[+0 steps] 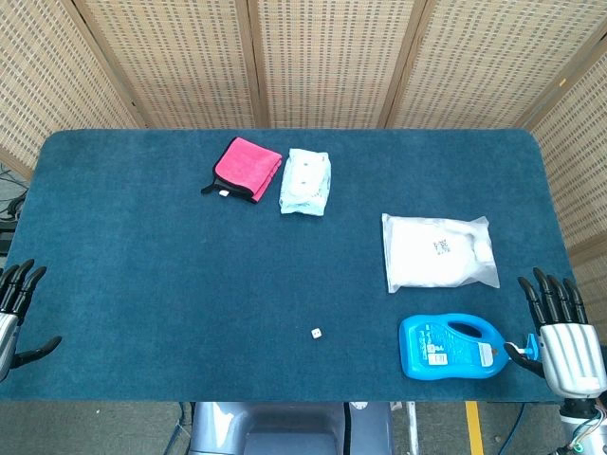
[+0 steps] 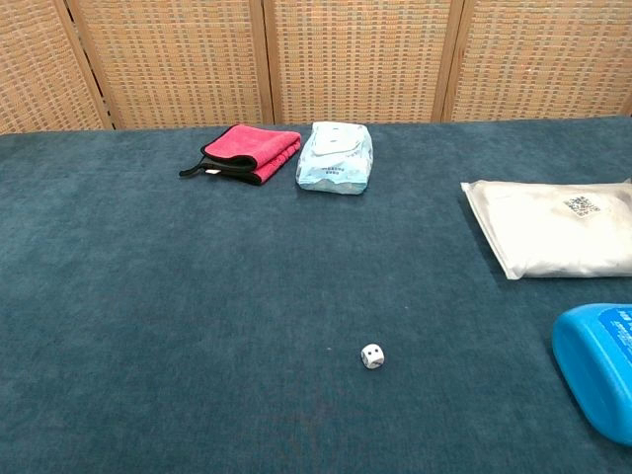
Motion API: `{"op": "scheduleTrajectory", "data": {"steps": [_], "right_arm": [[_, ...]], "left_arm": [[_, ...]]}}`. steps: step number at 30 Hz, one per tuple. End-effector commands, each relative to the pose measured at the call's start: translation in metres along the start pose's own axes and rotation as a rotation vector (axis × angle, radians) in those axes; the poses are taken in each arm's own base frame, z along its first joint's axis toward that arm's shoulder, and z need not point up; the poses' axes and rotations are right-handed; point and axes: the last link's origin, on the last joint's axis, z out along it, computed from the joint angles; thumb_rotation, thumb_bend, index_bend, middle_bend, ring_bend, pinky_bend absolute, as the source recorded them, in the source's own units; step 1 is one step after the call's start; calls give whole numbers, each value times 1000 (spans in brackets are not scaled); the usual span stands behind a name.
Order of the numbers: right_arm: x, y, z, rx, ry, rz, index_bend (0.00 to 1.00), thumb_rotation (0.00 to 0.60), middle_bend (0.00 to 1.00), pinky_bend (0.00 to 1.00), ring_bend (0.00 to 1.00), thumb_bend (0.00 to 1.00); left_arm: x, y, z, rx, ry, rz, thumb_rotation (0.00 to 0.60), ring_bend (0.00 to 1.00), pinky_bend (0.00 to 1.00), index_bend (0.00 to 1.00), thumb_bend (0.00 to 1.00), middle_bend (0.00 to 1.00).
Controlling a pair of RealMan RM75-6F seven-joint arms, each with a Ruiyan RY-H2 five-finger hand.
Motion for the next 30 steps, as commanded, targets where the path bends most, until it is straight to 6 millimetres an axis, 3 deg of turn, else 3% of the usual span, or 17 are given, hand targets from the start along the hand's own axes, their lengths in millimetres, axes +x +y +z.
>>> {"op": "scheduleTrajectory", "data": {"steps": [1, 8, 13, 18, 22, 26, 30], "right_arm": [[-1, 0, 1, 0, -5, -3, 0, 600, 0, 0, 0, 49], [-5, -1, 4, 19, -23, -7, 0, 600, 0, 0, 0, 45], [-10, -14, 25, 127, -66, -20, 39, 600, 0, 0, 0, 44], [-9, -50, 67, 370, -147, 20, 189, 600, 0, 0, 0, 51], [-12, -82, 95, 523, -196, 49, 303, 600, 0, 0, 0, 125], [-25, -115, 106, 620, -239, 34, 367, 600, 0, 0, 0, 191], [-42, -144, 104, 661, -332, 63, 382, 600, 0, 0, 0, 243]], "left_arm": [[-1, 0, 1, 1, -3, 1, 600, 0, 0, 0, 0, 0], [-2, 3, 3, -4, -10, -2, 600, 0, 0, 0, 0, 0], [-2, 4, 5, -1, -8, -3, 600, 0, 0, 0, 0, 0], [-3, 2, 9, 13, -12, -1, 600, 0, 0, 0, 0, 0], [-3, 1, 13, 27, -19, -3, 600, 0, 0, 0, 0, 0], [-5, 1, 17, 33, -34, -3, 600, 0, 0, 0, 0, 0], [-6, 1, 18, 33, -40, -2, 600, 0, 0, 0, 0, 0]]}}
